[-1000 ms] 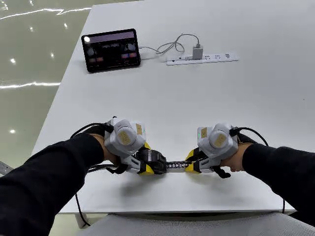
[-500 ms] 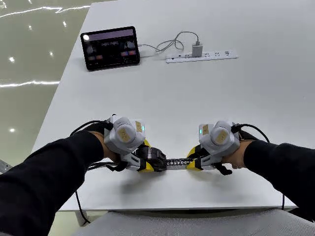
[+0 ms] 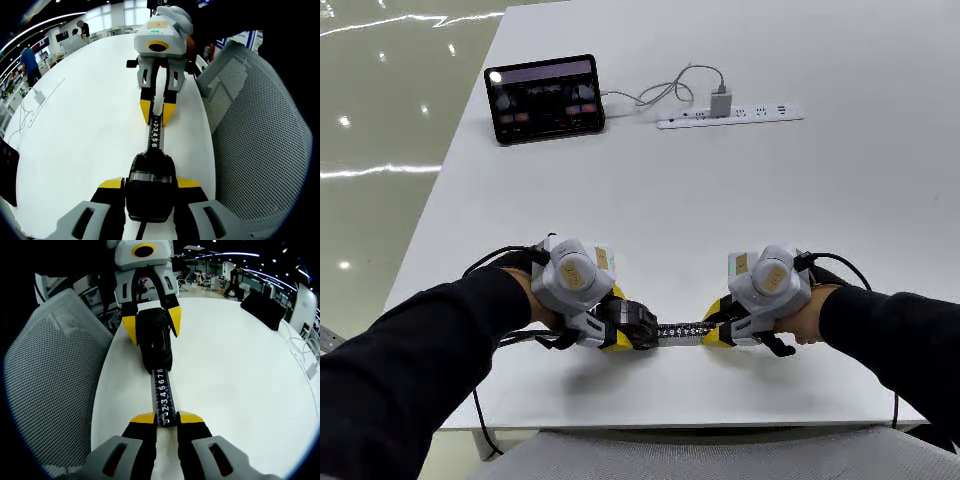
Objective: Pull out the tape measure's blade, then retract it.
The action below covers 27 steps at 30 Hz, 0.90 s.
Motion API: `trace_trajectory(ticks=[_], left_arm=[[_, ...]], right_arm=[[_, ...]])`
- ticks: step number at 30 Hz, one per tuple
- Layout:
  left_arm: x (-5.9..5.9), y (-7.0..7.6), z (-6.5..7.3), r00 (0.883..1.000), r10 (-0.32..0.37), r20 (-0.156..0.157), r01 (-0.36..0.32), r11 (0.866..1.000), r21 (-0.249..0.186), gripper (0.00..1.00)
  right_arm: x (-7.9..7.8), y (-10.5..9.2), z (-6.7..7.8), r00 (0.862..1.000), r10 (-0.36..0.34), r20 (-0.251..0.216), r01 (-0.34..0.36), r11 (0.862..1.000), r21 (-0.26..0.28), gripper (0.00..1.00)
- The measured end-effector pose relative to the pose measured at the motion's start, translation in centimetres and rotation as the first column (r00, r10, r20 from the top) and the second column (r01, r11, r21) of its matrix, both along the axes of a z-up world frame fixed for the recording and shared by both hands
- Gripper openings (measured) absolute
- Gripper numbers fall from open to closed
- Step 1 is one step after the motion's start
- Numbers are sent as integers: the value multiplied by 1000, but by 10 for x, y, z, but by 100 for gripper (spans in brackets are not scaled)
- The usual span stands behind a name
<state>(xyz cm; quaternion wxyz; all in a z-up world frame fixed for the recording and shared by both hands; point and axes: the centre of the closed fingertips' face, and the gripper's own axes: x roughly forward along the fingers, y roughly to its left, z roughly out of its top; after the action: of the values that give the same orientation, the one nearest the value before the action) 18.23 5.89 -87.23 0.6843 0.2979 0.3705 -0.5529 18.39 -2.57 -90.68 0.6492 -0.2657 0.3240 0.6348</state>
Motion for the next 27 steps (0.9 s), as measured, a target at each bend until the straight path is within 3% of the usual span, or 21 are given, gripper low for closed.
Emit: trace_trajectory(ticks=[27], left_arm=[[0, 0, 0, 1000, 5, -1, -5, 1000, -1, 33]], right_arm=[[1, -11, 0, 1000, -15, 0, 15, 1000, -7, 10]])
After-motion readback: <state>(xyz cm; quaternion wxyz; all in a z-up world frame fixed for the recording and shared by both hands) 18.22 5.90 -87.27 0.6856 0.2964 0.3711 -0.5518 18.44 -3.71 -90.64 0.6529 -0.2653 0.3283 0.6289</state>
